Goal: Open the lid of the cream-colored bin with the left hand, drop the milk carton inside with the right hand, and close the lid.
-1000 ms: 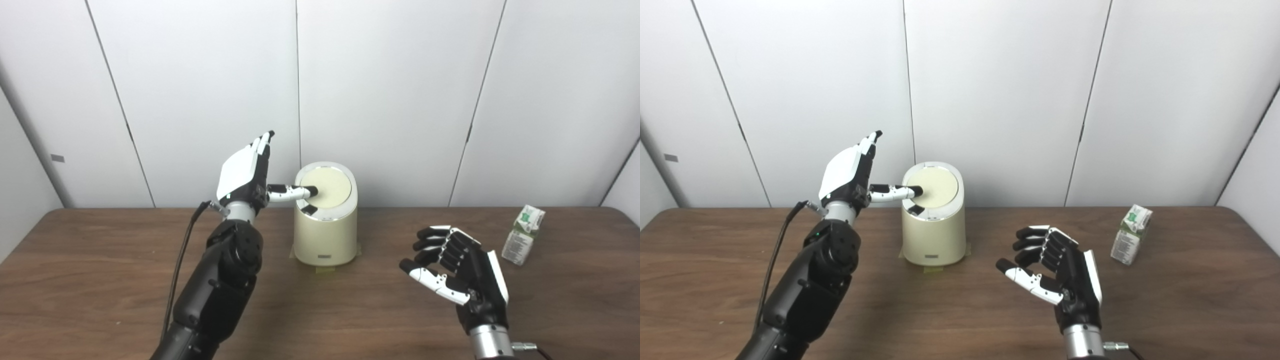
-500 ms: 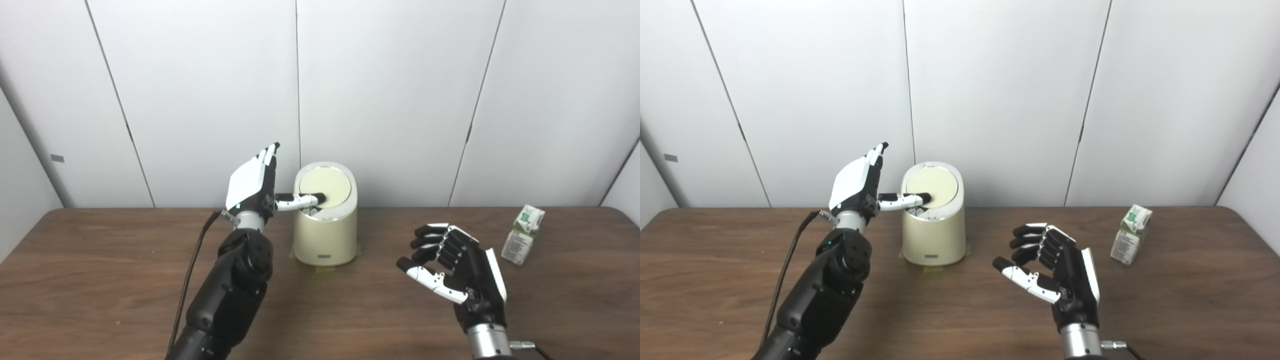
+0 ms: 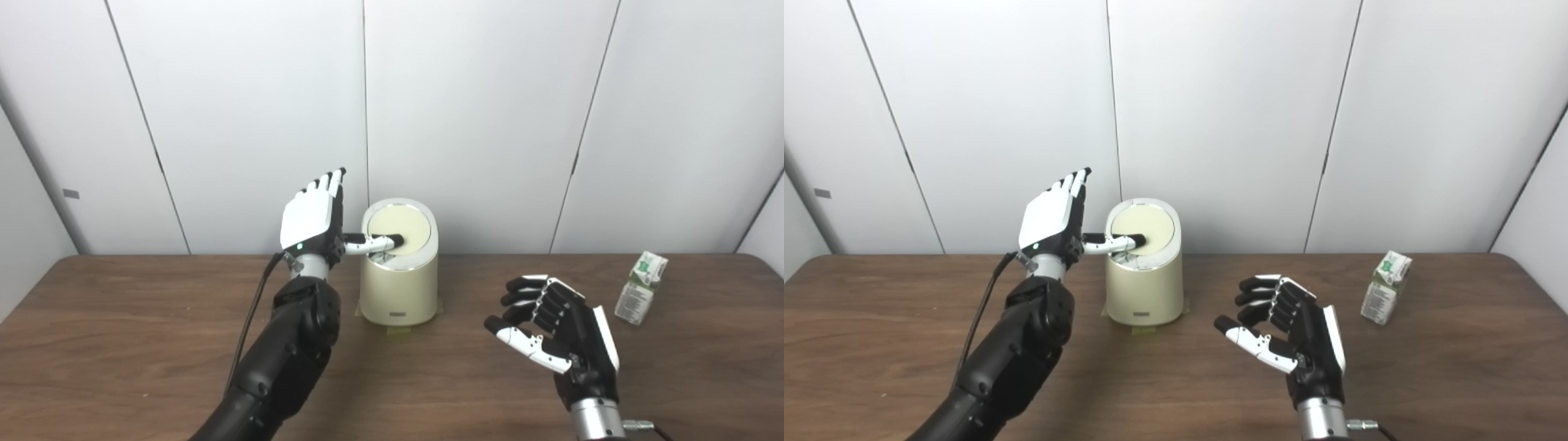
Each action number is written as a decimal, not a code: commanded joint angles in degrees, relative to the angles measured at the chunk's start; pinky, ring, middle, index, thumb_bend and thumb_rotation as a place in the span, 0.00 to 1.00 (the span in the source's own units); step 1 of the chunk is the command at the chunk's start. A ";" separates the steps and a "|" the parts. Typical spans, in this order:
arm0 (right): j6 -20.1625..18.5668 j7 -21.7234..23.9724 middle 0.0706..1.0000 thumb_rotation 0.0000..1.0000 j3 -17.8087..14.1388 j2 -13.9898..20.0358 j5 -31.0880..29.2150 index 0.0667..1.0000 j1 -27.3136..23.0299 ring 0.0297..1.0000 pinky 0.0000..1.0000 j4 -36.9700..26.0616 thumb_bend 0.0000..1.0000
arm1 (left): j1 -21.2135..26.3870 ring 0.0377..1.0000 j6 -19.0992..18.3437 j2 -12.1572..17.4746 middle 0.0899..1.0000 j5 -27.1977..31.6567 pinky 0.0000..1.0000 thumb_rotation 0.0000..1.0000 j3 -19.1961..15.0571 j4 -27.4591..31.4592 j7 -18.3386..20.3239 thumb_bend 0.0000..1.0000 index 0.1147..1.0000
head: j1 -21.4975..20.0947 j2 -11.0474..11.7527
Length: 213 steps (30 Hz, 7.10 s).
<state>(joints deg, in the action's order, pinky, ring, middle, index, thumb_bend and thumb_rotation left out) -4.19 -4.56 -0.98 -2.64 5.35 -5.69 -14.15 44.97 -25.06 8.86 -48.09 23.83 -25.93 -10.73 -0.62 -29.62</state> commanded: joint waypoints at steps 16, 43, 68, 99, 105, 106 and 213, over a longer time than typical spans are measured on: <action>0.92 0.14 0.45 0.00 0.02 0.29 -0.12 0.49 -1.53 0.40 0.38 -2.18 0.51 | 1.28 1.00 -0.11 5.89 1.00 -13.54 1.00 0.19 5.80 5.39 17.90 1.00 1.00 | 0.60 -0.28; 2.89 0.21 0.45 0.00 -0.17 1.80 -0.36 0.50 -1.81 0.40 0.37 0.16 0.51 | -21.11 0.94 7.66 -0.70 0.95 35.96 0.86 0.26 -28.33 34.83 13.46 0.84 0.94 | 2.15 0.28; -0.73 2.44 0.81 0.31 -2.36 12.34 4.98 0.80 -6.80 0.75 0.62 1.46 0.79 | -37.38 0.51 27.82 -1.29 0.58 42.68 0.44 0.00 -29.19 31.48 9.81 0.58 0.60 | -19.72 6.85; -12.32 7.75 0.96 0.18 -9.99 32.86 6.69 0.93 -21.52 0.94 0.77 14.44 0.82 | -37.63 0.49 24.88 -2.18 0.49 48.08 0.43 0.07 -33.75 32.54 6.68 0.51 0.43 | -27.99 6.71; -6.93 7.79 0.93 0.18 -10.20 32.95 4.35 0.91 -21.43 0.91 0.77 23.18 0.83 | -37.65 0.49 24.54 -2.02 0.50 48.15 0.41 0.07 -33.73 32.89 6.61 0.51 0.43 | -27.52 6.36; -4.79 6.62 0.91 0.16 -10.66 32.37 3.92 0.89 -21.42 0.89 0.76 25.15 0.81 | -37.66 0.48 24.25 -2.03 0.50 48.42 0.41 0.07 -33.79 33.06 6.69 0.51 0.43 | -27.45 6.31; 1.76 -7.13 0.40 0.00 1.14 9.79 9.90 0.48 -32.04 0.33 0.29 20.83 0.52 | -38.93 0.45 25.13 -5.58 0.43 40.11 0.36 0.00 -28.07 34.37 5.17 0.51 0.45 | -7.42 3.59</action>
<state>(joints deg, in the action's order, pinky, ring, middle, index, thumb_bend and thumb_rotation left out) -3.38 -11.98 0.09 7.48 15.67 -33.29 9.14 4.46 -2.05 3.26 -7.48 -4.47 7.55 -4.70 -8.00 -26.02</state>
